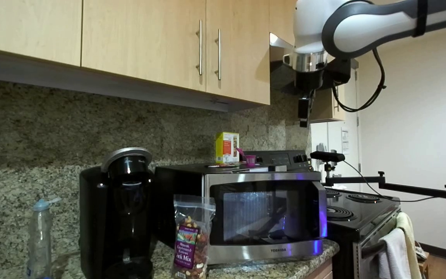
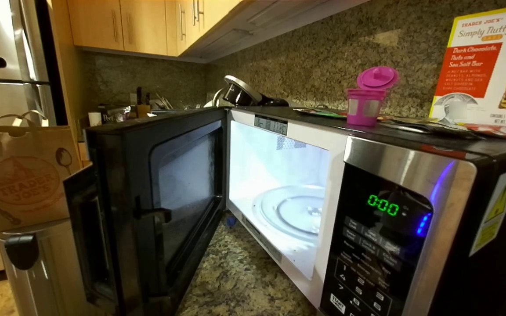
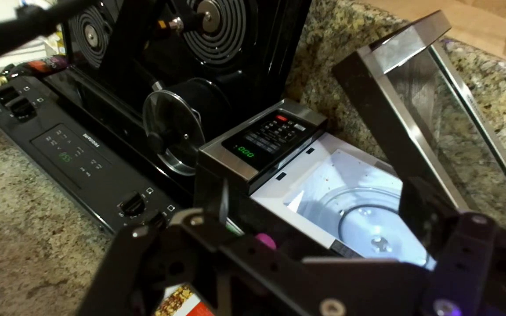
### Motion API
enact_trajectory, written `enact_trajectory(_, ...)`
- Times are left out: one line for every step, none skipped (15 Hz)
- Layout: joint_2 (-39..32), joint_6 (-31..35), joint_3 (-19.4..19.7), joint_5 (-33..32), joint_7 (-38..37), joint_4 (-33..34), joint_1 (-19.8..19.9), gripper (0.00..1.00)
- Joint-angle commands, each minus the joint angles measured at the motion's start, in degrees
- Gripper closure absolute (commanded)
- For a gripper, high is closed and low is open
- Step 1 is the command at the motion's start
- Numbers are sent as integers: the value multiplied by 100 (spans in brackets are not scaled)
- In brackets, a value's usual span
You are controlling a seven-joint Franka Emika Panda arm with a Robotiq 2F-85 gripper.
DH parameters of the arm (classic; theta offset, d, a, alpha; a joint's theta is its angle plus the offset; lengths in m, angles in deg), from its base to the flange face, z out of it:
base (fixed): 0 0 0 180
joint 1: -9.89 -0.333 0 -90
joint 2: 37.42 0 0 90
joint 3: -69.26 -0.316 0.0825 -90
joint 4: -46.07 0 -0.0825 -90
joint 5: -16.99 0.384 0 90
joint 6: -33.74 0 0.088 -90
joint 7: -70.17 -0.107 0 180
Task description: Put the cup atop the microwave on the counter
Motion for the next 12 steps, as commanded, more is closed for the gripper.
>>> enact_trajectory(-388, 546, 316, -302, 660, 746, -45, 0)
enact_trajectory(-503, 837, 410, -419, 959, 924, -72, 0)
enact_trajectory(-697, 1096, 506, -407, 1251, 1192, -116, 0)
enact_trajectory(-852, 1387, 620, -306, 1557, 1397, -169, 0)
enact_trajectory(-1076, 1598, 704, -180, 1892, 1643, -215, 0)
enact_trajectory(-1238, 1795, 781, -94, 2221, 1815, -261, 0)
enact_trajectory(-1429, 1969, 870, 80, 2520, 1991, -338, 0)
enact_trajectory(-1622, 2065, 963, 362, 2873, 2138, -418, 0)
enact_trajectory(-1801, 2159, 1039, 677, 3183, 2241, -476, 0)
enact_trajectory(-1996, 2216, 1105, 1045, 3493, 2342, -515, 0)
enact_trajectory(-2175, 2201, 1143, 1421, 3819, 2441, -529, 0)
enact_trajectory(-2341, 2192, 1164, 1731, 4118, 2520, -528, 0)
